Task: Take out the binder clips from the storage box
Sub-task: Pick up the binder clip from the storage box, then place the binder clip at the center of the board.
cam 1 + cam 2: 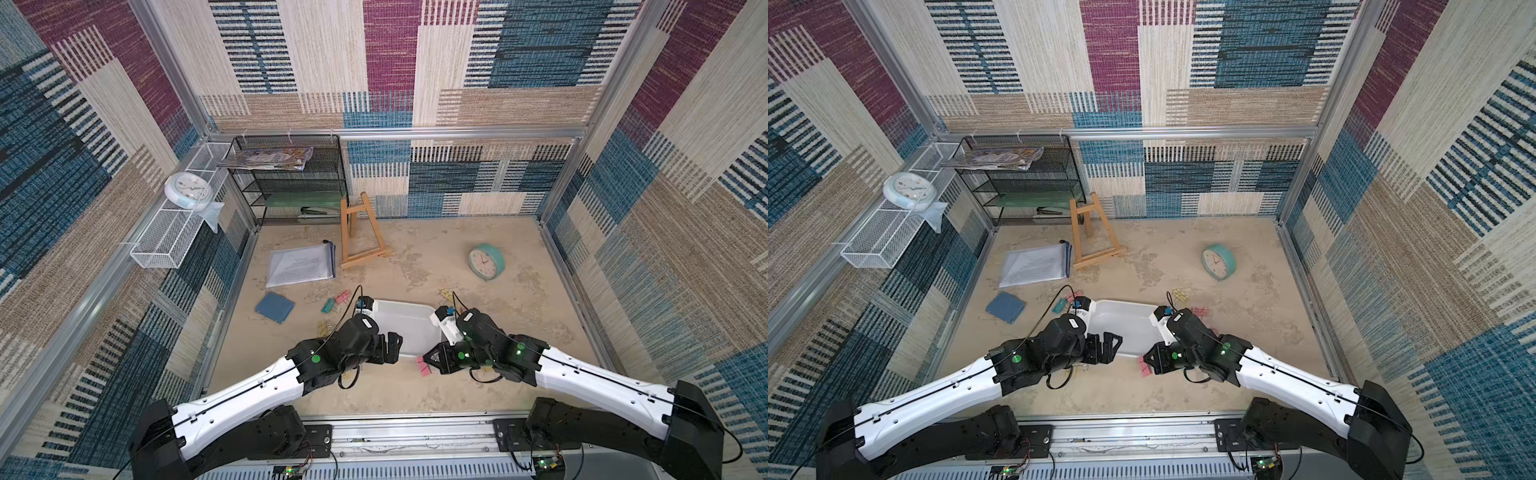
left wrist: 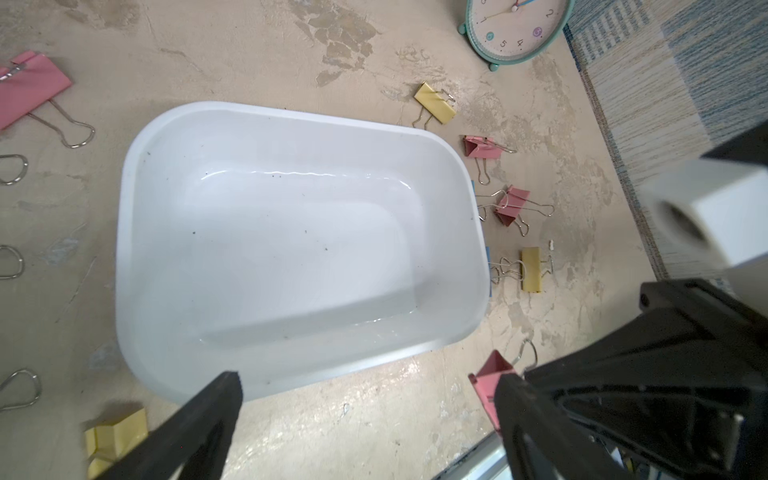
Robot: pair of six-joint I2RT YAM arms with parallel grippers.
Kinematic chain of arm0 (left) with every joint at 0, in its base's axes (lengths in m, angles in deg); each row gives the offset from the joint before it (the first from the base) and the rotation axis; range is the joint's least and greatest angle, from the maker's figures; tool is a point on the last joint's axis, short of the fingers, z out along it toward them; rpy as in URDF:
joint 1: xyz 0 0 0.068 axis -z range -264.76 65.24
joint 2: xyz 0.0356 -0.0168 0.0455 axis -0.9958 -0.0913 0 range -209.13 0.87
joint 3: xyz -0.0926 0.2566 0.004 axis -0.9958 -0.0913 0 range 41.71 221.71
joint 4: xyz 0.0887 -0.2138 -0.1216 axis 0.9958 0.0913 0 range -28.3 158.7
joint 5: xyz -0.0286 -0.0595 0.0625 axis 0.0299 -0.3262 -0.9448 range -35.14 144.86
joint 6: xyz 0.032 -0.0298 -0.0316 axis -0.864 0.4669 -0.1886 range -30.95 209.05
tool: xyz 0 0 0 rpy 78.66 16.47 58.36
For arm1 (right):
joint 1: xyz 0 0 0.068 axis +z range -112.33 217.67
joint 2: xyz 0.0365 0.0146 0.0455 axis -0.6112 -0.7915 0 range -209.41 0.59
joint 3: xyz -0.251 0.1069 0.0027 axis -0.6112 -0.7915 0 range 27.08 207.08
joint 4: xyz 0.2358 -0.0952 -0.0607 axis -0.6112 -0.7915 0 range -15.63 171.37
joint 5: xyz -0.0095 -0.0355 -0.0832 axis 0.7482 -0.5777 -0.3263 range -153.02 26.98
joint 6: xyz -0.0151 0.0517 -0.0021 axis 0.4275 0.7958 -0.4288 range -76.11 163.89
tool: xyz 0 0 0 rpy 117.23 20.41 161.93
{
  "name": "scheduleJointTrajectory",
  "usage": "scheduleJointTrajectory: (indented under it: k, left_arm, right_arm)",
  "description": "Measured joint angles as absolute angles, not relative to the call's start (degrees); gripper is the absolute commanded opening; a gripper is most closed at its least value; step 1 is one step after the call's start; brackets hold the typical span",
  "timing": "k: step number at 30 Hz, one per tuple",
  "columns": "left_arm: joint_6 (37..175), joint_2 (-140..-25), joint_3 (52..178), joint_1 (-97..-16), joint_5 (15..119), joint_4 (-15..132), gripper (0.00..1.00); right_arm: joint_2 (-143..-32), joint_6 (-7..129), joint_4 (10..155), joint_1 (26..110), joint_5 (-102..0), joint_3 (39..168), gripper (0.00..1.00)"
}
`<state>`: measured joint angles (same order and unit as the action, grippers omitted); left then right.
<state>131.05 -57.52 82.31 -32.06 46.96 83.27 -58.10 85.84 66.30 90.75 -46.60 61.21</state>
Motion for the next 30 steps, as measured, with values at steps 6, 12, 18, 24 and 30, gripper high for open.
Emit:
scheduleJointTrajectory:
  k: [6,12,18,24,30]
  left_arm:
    - [133.65,-60.51,85.65,-32.8,39.07,91.4,0.99]
    - [131.97,-64.21,88.89,-37.67,37.54,95.64,0.99]
    - [130.09,-69.21,89.87,-42.66,40.93,95.86,0.86]
    - [126.48,-74.68,92.8,-48.21,46.83,96.03,0.6]
    - [122.59,-79.77,95.64,-52.4,50.94,96.42,0.52]
  right_arm:
    - [-58.26,88.33,69.38,90.97,-45.22,56.16,0.0]
    - [-60.05,90.61,72.66,91.06,-45.0,52.18,0.0]
    - [-60.38,92.11,75.24,91.13,-47.19,49.36,0.0]
    - [-61.36,92.46,75.26,91.1,-51.01,48.75,0.05]
    - [-62.23,92.33,75.2,91.04,-52.72,49.39,0.12]
